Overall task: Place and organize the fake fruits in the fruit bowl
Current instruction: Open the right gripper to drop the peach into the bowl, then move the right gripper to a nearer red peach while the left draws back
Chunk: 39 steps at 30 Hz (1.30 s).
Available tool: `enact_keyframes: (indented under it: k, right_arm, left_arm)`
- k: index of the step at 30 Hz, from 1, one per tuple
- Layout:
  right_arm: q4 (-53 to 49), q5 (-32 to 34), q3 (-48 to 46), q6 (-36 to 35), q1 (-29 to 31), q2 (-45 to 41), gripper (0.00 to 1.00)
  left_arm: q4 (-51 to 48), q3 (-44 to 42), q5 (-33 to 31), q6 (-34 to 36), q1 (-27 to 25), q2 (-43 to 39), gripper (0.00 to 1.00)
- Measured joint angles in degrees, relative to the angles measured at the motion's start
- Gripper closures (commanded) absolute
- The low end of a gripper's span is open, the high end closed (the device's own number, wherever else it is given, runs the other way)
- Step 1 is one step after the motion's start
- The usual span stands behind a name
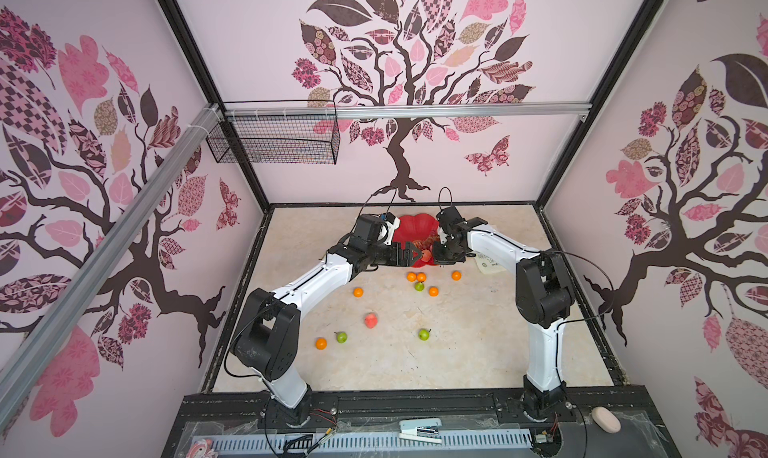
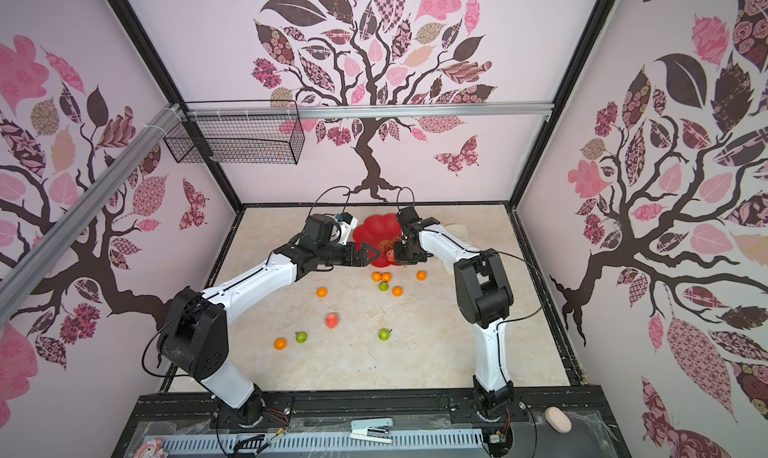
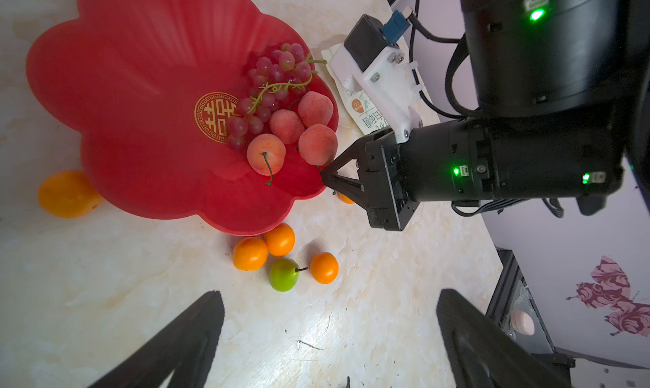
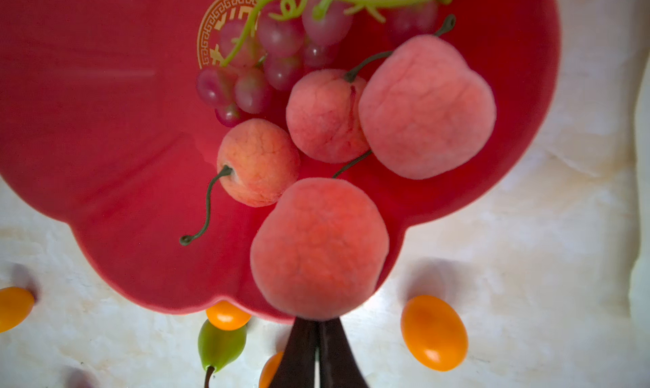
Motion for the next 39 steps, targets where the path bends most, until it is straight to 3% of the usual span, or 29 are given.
enact_keyframes:
  k: [13,20,28,39]
  right_arm:
    - [0.85,0.76,-0.66,0.42,-0.15,-0.76,0.8]
    - [4.37,-0.24,-8.13,0.33,-0.13,-9.01,0.77]
    - [9.79,-1.49,-16.79,0.57,3.08,-20.33,0.73]
    - [16.17,-1.36,-22.97,4.37,17.7,-21.97,0.72]
  left_arm:
    - [-0.94,0.0,0.0,0.59,0.11,0.0,0.02]
    - [-3.04,0.0,-2.27,1.53,0.11,-1.4,0.01]
    - [-9.49,-0.61,-8.9,-0.2,0.17,-12.0,0.02]
    - [-17.92,-14.86,-17.92,-6.67,0.57,-31.12,0.02]
